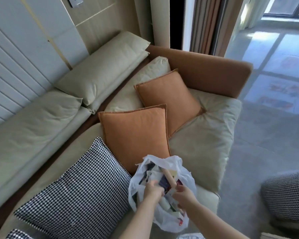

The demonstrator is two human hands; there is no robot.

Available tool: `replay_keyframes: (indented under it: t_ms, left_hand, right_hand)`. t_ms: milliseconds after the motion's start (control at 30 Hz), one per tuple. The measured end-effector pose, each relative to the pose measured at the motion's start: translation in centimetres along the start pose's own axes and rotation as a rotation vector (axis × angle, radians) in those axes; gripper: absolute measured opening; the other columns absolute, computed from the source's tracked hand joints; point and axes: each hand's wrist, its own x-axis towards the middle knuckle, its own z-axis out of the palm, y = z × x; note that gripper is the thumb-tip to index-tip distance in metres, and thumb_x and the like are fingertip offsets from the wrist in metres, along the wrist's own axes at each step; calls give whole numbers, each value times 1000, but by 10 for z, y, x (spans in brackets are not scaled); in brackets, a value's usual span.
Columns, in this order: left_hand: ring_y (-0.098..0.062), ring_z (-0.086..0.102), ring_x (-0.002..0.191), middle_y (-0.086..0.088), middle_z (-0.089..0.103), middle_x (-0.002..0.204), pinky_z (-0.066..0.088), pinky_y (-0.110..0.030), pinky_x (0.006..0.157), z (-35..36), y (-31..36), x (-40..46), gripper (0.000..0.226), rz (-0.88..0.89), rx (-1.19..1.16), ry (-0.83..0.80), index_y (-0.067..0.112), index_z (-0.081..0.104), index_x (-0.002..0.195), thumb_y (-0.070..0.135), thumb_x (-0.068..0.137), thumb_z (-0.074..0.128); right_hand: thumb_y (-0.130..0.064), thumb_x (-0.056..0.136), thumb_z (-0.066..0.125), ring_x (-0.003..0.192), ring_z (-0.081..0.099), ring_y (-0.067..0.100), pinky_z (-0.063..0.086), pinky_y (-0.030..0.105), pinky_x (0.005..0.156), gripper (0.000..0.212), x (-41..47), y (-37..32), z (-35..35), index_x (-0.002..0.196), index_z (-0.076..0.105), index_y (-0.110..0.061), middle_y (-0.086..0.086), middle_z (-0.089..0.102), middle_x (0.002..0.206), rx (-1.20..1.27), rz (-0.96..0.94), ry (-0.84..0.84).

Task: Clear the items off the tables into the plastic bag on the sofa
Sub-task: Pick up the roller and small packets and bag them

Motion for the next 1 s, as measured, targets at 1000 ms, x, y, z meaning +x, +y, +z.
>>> replay_keyframes:
  t_ms: [1000]
  left_hand:
    - [-19,60,112,-6,67,118,44,-23,86,279,-88,-218,32,778,1267,-555,14,67,112,32,90,54]
  right_hand:
    - [-29,90,55,104,60,20,46,26,84,25,-205,322,-180,110,62,-16,3,66,112,223,129,746]
